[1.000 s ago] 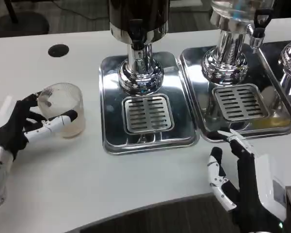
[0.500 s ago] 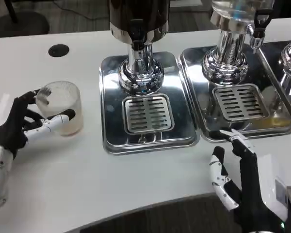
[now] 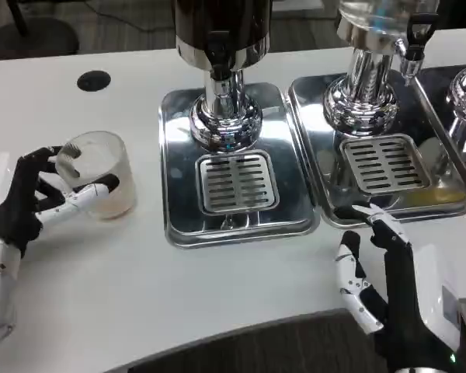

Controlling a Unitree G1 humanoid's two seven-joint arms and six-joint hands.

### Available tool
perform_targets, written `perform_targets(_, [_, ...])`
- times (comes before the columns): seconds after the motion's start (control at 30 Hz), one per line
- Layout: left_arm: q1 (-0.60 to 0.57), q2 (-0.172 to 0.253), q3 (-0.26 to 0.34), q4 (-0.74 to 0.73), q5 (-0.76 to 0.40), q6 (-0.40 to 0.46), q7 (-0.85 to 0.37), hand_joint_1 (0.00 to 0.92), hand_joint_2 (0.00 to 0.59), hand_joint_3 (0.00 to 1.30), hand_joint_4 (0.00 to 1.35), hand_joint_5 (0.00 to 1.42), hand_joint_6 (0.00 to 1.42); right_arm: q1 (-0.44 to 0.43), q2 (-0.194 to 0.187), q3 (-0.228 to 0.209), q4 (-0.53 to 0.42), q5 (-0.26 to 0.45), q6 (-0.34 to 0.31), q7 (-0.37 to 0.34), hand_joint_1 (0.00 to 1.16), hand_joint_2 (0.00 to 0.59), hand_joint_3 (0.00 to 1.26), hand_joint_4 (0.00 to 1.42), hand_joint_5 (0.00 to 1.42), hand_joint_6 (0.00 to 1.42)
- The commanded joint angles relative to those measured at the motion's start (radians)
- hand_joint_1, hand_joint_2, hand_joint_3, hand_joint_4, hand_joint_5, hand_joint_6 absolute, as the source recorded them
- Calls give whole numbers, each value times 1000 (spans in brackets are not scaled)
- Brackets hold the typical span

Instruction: Grasp the cup under the faucet to collect the drink, then remove the cup.

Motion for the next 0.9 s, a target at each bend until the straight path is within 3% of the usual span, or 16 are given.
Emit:
perform_targets(0.03, [-1,-5,4,11,-5,-29,33,461,136,475,550,805,1127,-8,3,-6,10,8,-20,1,393,545,414,247,250,343])
perform_targets(0.5, [-21,-3,0,-12,2,-44,60,471,143,489,565,829,1177,-6,0,-8,10,17,-26,3,380,536,411,247,250,343])
perform_targets(0.9, [-88,-43,-44,-37,23,-34,15,464,141,500,570,845,1188,5,8,-5,5,16,-31,-7,372,535,411,247,250,342])
